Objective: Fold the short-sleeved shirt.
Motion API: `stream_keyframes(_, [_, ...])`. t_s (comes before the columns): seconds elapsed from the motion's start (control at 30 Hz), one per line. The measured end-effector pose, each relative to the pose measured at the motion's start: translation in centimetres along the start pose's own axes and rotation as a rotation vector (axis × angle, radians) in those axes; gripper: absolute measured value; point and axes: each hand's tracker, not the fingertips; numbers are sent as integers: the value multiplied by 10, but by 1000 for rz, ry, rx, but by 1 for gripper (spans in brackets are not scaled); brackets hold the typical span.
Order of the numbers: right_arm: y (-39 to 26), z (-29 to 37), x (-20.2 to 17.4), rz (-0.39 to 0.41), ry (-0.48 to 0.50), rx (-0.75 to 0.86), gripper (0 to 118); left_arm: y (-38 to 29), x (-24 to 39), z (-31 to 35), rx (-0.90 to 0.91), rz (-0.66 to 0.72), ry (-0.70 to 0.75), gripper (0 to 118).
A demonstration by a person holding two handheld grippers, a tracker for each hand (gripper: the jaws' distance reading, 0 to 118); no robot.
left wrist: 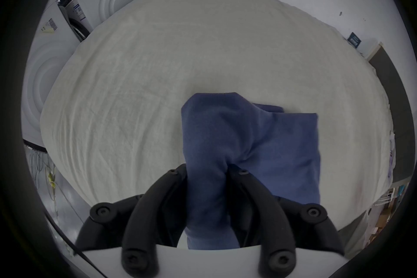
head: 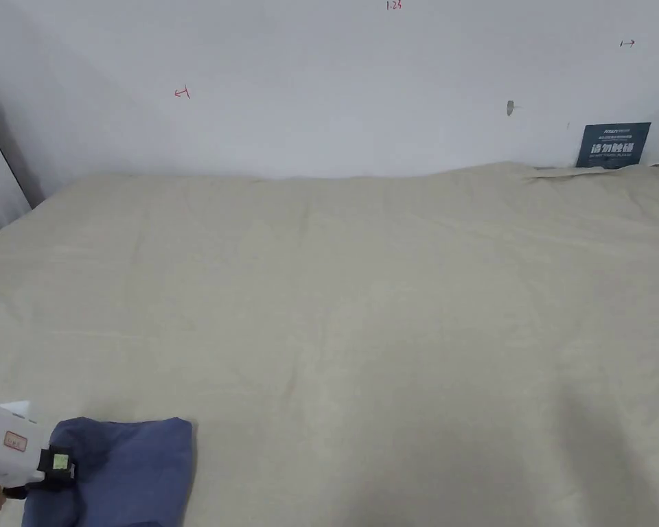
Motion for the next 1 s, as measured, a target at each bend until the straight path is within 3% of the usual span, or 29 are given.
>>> stream_keyframes(0.13, [6, 6, 4, 2, 1, -4, 0, -8, 12, -5, 33, -34, 181, 91])
stream_keyframes(0.2, [9, 7, 4, 4, 2, -2, 0, -13, 14, -1, 41, -31, 179, 110])
stream_keyframes(0.43, [16, 8, -1, -1, 18, 21, 0, -24, 21, 59, 297, 65, 114, 111])
stream_keyframes(0.7, [24, 8, -5, 4, 31, 69, 0, -40, 56, 161, 693, 46, 5, 112])
stream_keyframes(1.0, [19, 4, -5, 11, 13, 113, 0, -72, 128, 247, 1004, -44, -98, 117])
